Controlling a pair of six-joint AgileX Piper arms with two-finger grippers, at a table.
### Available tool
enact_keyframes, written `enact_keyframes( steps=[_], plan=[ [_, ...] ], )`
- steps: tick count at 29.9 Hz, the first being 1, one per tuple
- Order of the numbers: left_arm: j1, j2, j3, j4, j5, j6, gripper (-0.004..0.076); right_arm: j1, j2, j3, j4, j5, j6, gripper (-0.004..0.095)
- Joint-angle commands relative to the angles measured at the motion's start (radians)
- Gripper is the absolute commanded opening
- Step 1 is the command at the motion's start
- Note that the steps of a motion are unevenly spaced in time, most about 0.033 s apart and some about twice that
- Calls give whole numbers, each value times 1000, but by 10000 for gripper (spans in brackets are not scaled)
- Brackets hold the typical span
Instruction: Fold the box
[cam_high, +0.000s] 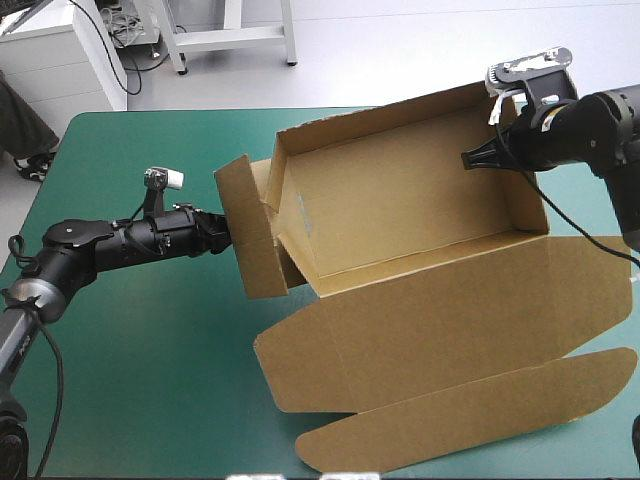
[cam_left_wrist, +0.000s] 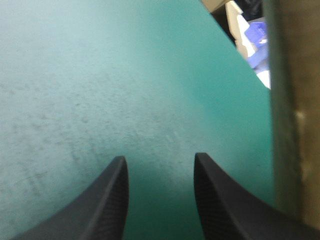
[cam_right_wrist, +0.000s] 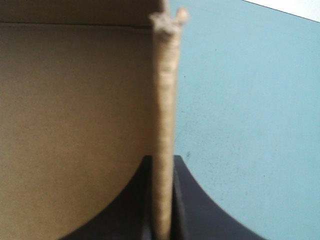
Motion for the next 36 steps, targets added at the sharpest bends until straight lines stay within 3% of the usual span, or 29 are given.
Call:
enact_keyframes(
  steps=[1, 14, 36],
  plan=[
    [-8, -31, -27, -139, 123, 12, 298, -2, -14, -25, 10, -15, -2, -20],
    [-8, -33, -33, -390, 288, 19, 298, -2, 63, -25, 30, -15, 0, -20],
    [-89, -33, -104, -360, 328, -25, 321, -2, 66, -25, 62, -67, 3, -19]
  ],
)
